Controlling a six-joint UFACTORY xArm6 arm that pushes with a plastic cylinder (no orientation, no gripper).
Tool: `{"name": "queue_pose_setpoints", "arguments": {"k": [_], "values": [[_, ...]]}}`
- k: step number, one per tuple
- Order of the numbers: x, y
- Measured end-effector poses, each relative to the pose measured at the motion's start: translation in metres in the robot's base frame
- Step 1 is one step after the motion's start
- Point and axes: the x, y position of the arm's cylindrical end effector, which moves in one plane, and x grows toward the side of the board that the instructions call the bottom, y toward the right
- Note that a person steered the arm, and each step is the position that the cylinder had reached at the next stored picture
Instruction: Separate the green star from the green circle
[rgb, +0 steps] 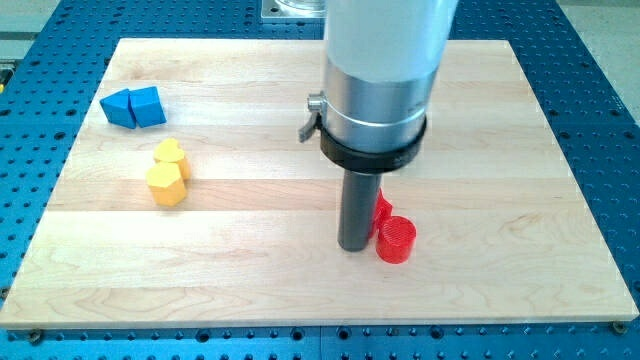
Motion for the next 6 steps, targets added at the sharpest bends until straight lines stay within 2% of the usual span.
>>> {"name": "queue_pose_setpoints", "arguments": {"k": [1, 3, 4, 6], "values": [[-0.025, 0.033], [-0.049, -0.015], [-0.112, -0.014], [-0.181, 0.047]]}}
